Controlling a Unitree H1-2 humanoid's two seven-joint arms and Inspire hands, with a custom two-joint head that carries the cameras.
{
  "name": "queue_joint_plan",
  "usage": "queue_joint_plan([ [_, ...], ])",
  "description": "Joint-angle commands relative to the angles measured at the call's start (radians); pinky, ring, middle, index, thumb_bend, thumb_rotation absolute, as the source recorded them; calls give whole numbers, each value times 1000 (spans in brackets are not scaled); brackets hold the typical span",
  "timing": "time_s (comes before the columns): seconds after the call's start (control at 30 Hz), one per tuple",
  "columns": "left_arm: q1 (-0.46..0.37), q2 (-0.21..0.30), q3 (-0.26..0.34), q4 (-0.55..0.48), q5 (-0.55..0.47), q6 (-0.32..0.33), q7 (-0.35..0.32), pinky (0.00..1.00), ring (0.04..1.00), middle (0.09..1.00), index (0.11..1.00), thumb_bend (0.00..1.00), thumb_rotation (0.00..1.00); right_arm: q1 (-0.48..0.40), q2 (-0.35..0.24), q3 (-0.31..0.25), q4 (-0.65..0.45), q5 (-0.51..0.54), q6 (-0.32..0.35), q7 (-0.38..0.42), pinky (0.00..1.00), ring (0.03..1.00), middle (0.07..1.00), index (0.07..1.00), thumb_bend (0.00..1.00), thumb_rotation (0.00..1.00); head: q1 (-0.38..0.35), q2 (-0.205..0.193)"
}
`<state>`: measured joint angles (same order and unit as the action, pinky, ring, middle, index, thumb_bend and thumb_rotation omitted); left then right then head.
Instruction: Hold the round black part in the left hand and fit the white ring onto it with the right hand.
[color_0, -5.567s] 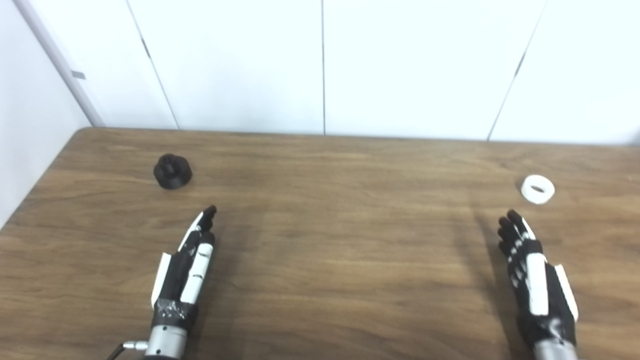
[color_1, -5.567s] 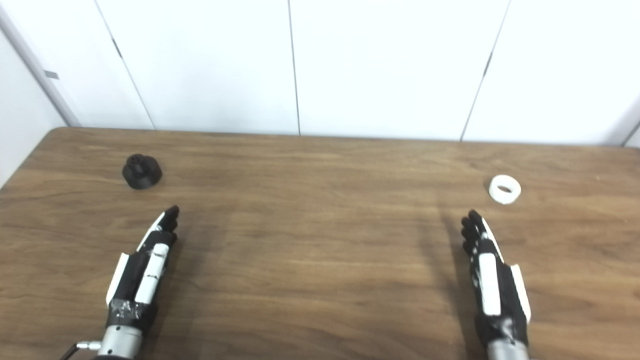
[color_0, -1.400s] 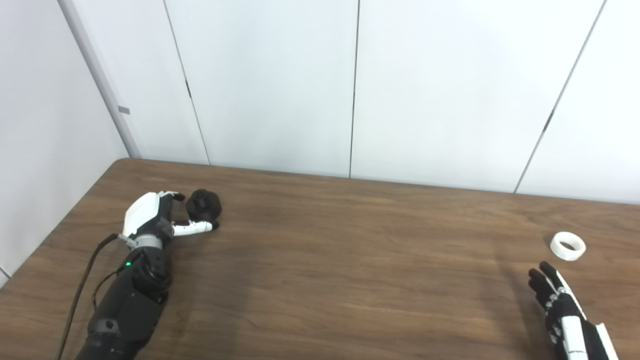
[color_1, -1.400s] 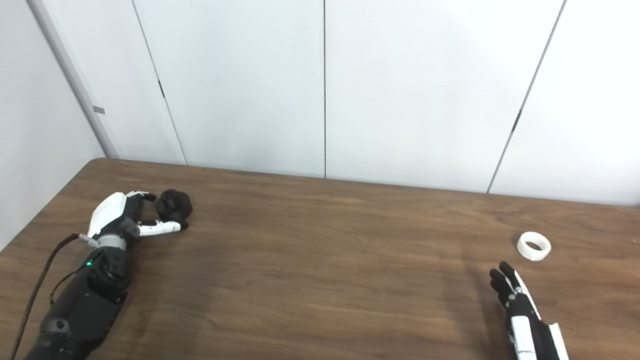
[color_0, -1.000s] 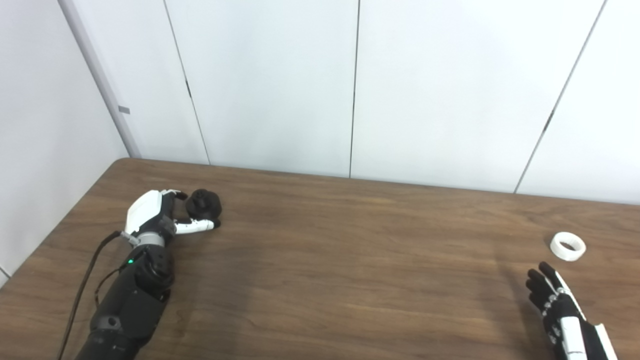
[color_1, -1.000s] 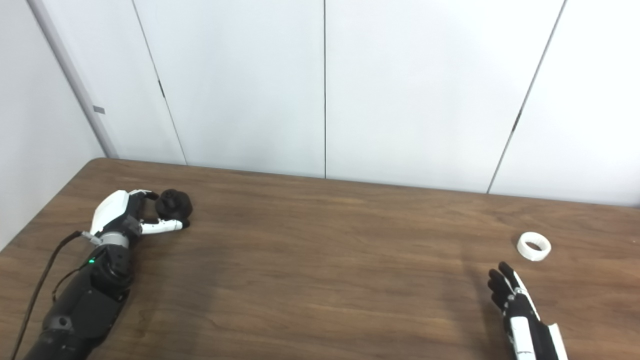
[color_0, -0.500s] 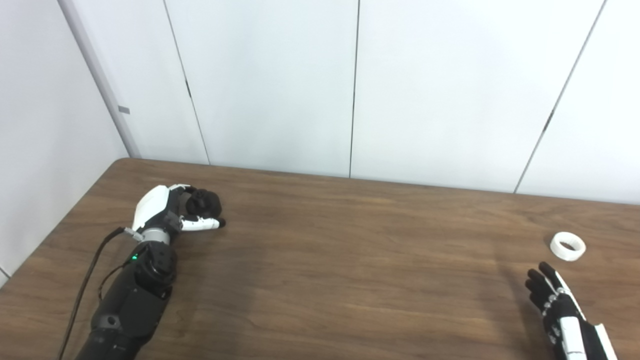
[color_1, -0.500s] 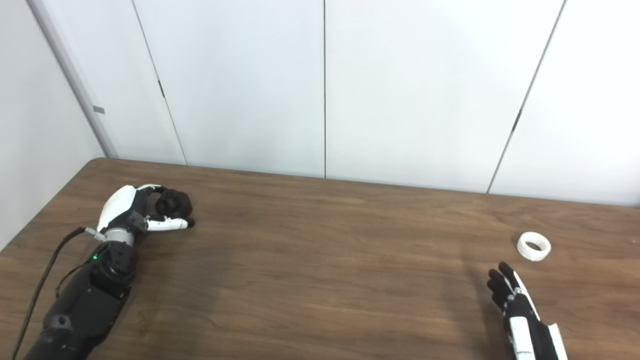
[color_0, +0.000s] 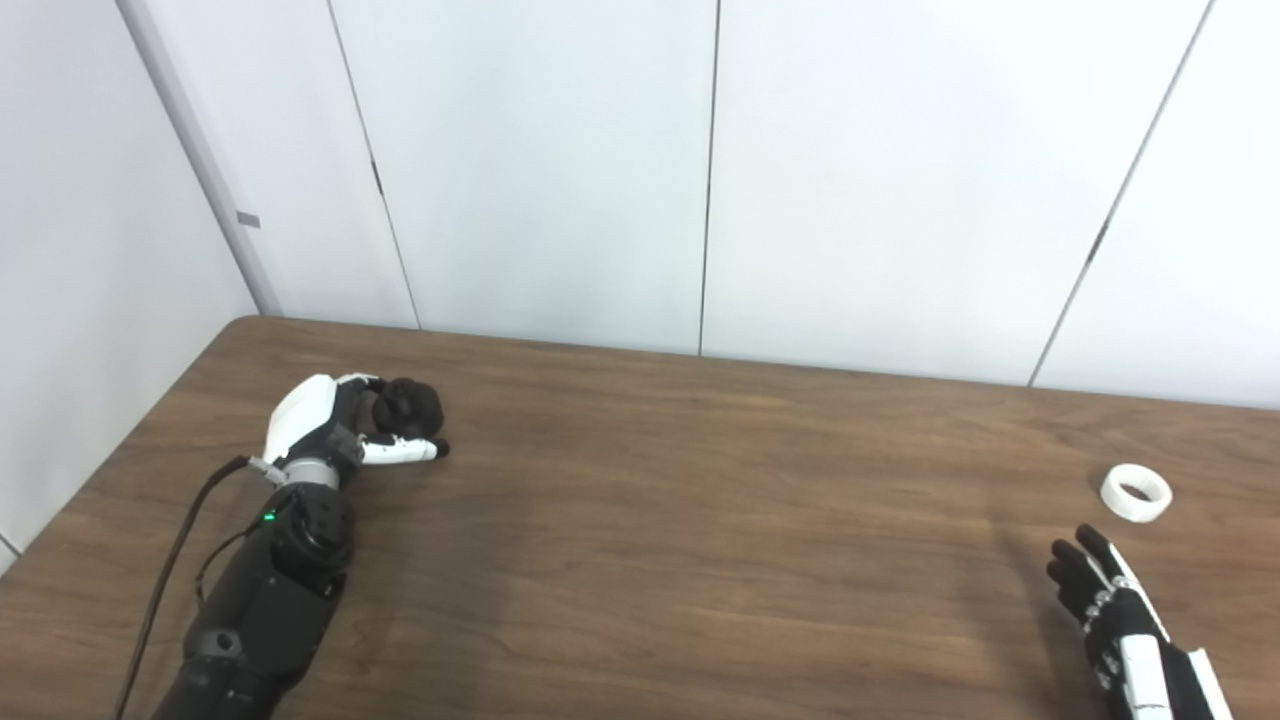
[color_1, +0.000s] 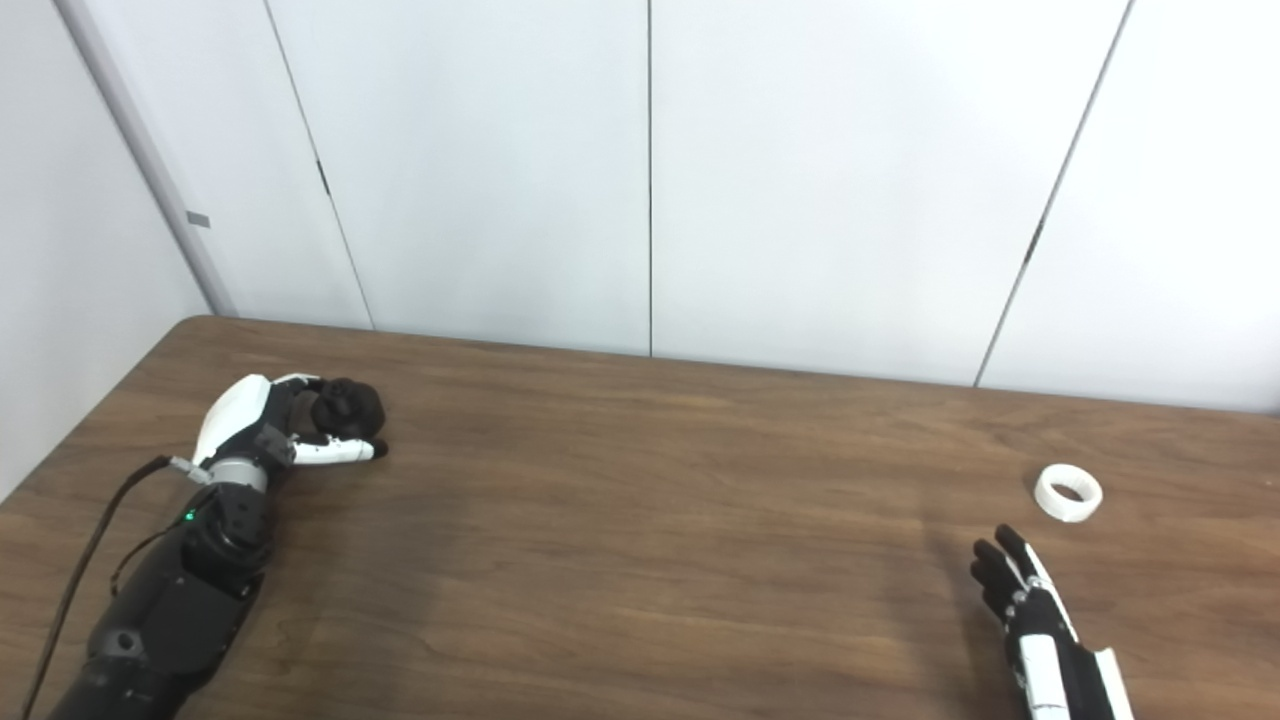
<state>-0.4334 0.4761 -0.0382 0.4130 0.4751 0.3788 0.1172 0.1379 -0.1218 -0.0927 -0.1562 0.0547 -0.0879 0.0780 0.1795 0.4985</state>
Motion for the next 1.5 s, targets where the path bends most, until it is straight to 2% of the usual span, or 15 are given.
queue_joint_plan([
  [0.0,-41,36,3,-27,27,0,23,1000,985,926,788,934,297,35,17,11,17,3,-4,-5,984,918,907,932,555,987,1,0],
  [0.5,-61,36,2,-6,23,-17,25,1000,984,913,756,914,291,31,23,9,26,13,-6,-7,937,904,893,922,564,958,1,-3],
  [0.57,-61,29,10,-10,12,-27,31,1000,982,907,721,903,269,31,22,9,27,13,-9,-6,947,906,893,923,574,964,0,-2],
  [0.63,-63,20,23,-4,-5,-37,37,1000,980,897,645,887,226,31,20,10,28,8,-11,-6,944,904,895,927,576,978,0,-2],
  [0.67,-63,17,28,-2,-12,-40,40,1000,980,894,613,870,202,32,19,10,29,8,-12,-6,943,904,895,927,580,980,0,-2],
  [0.7,-63,11,36,-3,-21,-42,43,1000,981,887,553,702,136,33,19,10,28,5,-12,-7,943,905,894,927,581,979,0,-2],
  [0.73,-63,7,42,-3,-26,-43,44,1000,980,867,511,597,87,33,18,10,26,3,-11,-7,947,907,893,926,573,989,2,0],
  [0.83,-59,8,41,-8,-23,-45,42,999,964,825,485,530,52,33,17,9,24,4,-12,-6,949,907,892,926,565,995,1,0],
  [1.23,-42,34,12,-14,6,-35,35,1000,919,786,484,523,50,36,16,5,15,30,13,1,970,911,896,930,608,995,6,3],
  [1.37,-27,33,16,-53,5,-17,23,994,920,786,484,523,50,36,17,6,16,28,8,-1,947,907,896,931,593,1000,6,3],
  [1.47,-10,27,17,-96,7,-3,12,949,930,793,484,523,51,37,16,8,17,18,2,-4,941,900,890,927,584,1000,3,5],
])
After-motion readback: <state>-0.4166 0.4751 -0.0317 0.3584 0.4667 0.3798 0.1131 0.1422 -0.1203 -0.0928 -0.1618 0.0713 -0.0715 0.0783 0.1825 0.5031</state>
